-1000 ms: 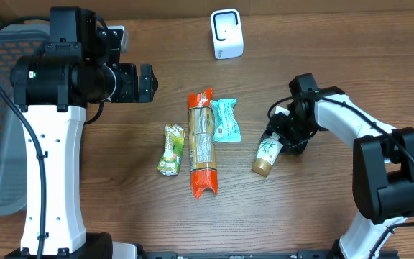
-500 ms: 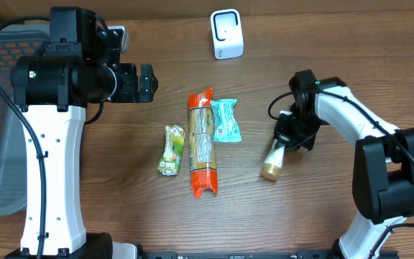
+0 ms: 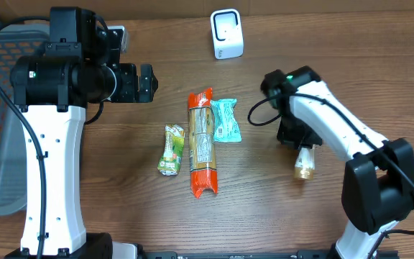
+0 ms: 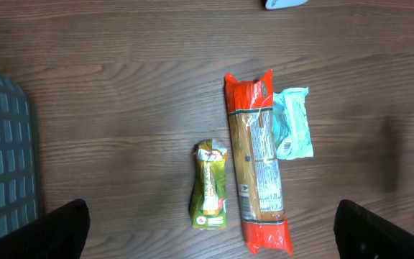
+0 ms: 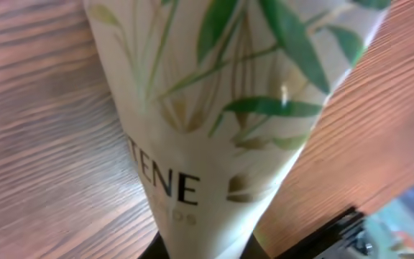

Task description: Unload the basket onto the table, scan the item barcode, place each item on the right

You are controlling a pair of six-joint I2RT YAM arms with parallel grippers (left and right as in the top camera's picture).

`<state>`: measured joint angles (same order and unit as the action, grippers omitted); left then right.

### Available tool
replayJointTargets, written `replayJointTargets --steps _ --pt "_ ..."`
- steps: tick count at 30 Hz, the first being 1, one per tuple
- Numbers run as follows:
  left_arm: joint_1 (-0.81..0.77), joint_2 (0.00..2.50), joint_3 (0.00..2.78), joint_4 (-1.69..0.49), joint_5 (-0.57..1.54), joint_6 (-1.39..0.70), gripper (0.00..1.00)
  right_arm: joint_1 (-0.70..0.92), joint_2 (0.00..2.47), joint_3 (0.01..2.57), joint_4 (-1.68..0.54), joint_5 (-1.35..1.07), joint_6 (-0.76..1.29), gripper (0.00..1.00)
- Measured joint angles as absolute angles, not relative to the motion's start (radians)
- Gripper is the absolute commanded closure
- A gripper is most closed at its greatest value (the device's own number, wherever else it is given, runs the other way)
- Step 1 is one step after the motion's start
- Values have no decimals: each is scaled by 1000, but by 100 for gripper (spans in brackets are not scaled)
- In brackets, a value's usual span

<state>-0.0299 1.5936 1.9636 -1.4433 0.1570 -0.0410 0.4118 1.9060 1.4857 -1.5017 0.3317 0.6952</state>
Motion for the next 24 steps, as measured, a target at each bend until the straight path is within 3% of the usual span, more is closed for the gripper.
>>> replayJointTargets --steps 7,14,15,19,24 --pt "-30 1594 1964 -1443 157 -41 1 427 1936 1486 -1507 471 701 96" --pt "-30 1594 1964 -1443 157 -41 1 430 2116 1486 -1457 503 686 96" --pt "-30 1594 1964 -1443 157 -41 1 434 2139 1486 -1446 503 685 92" --pt "-30 1594 1964 -1443 157 -41 0 473 2170 1486 -1421 504 674 60" --pt "-30 1594 1964 -1443 157 -41 0 547 2168 1489 -1359 454 664 39"
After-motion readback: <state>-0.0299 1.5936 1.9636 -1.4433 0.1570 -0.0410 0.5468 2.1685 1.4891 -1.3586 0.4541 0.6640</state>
